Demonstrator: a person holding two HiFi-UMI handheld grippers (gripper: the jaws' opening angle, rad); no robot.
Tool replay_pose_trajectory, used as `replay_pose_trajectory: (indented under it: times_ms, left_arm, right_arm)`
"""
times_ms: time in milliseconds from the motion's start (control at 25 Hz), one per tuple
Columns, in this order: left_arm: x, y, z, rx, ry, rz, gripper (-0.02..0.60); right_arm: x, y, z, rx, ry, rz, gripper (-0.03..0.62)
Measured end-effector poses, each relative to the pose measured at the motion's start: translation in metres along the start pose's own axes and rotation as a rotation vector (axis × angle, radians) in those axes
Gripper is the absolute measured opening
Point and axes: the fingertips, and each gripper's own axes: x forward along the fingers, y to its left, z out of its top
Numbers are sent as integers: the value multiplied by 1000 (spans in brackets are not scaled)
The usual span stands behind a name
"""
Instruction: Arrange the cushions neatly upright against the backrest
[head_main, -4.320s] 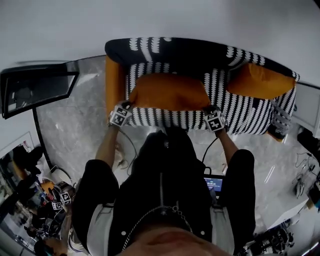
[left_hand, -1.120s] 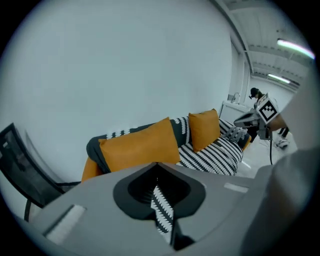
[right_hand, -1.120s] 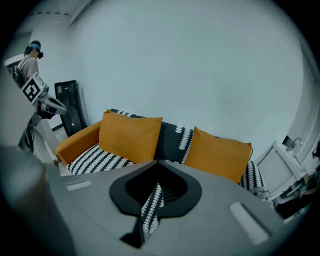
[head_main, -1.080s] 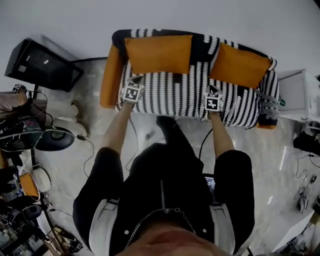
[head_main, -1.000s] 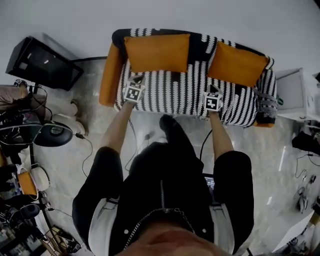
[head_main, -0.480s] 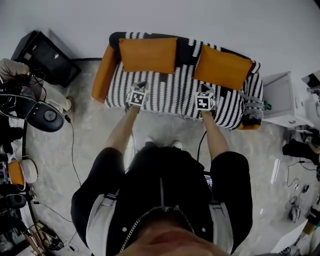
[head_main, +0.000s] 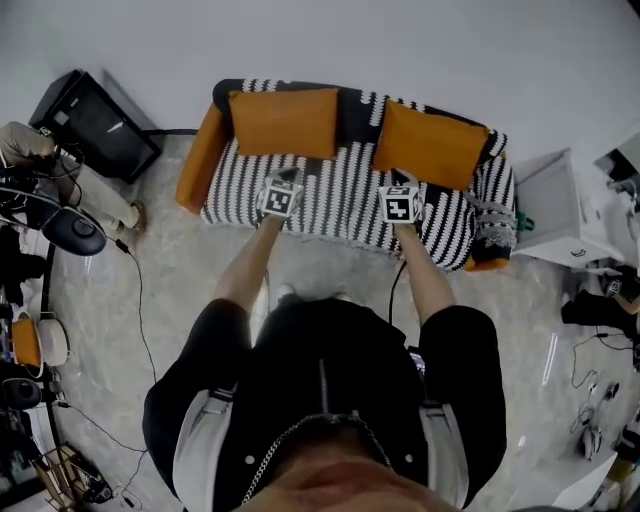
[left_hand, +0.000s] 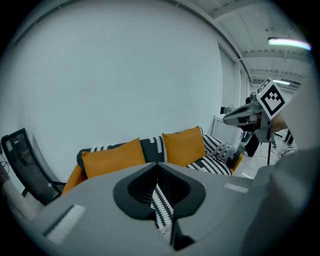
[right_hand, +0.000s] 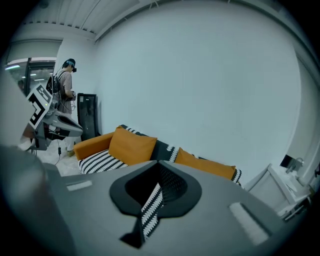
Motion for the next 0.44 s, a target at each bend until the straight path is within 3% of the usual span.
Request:
replay_pose_trajectory:
  times_ms: [440]
  left_arm:
    - [-6,-27,24,7,-29,13,9]
  right_arm:
    - [-20,-4,0,8,-35,42,2]
